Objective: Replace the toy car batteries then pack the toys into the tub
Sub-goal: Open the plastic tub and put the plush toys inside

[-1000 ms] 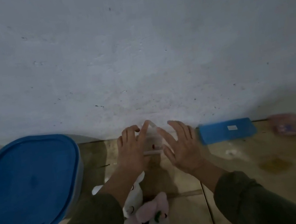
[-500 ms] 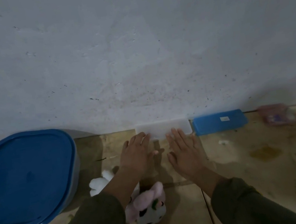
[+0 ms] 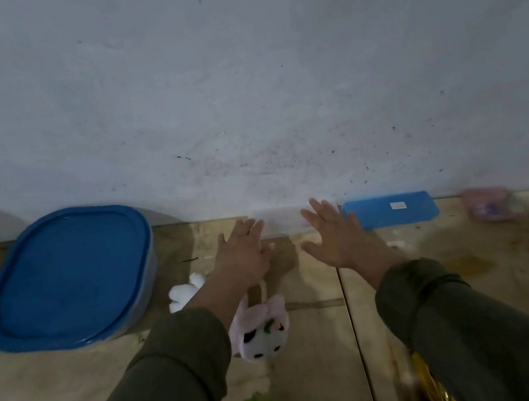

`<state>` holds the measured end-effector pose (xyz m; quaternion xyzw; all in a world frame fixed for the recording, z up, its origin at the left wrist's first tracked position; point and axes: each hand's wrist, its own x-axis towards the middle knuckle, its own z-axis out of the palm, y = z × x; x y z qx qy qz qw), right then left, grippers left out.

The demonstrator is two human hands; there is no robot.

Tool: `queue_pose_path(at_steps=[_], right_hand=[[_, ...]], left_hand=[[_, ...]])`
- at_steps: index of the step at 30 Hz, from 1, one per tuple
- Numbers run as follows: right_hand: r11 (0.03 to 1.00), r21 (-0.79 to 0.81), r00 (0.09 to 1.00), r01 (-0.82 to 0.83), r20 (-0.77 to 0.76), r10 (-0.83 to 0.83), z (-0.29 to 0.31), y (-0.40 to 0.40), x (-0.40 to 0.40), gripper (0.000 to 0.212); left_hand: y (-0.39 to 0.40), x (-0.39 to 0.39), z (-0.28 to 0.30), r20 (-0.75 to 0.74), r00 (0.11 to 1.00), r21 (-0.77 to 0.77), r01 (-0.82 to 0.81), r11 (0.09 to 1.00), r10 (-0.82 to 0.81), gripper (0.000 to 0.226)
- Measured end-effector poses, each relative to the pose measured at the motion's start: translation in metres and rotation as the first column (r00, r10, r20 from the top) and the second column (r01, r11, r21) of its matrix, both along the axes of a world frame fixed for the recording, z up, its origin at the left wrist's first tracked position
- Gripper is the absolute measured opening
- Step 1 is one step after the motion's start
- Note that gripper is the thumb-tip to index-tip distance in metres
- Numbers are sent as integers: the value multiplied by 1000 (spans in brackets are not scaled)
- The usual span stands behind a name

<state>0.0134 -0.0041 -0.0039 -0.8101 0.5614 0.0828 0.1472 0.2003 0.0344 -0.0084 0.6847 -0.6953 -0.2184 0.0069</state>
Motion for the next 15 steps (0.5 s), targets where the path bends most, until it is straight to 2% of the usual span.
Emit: queue_pose_path(at_steps=[2, 6, 11, 15], right_hand=[[996, -84, 999, -32, 27, 34, 12, 5, 7, 68], [977, -147, 981, -156, 94, 171, 37, 28, 48, 67], [931, -120, 925, -345, 123, 358, 50, 72, 125, 68], [877, -124, 876, -464, 81, 475, 41, 110, 180, 71]], left_hand=[[18, 15, 14, -29, 998, -38, -50, 998, 49, 59], [64, 64, 36, 34, 988, -76, -145, 987, 148, 68], [129, 138, 50, 141, 950, -59, -271, 961, 277, 93], [165, 178, 43, 217, 913, -71, -337, 939, 345, 100]])
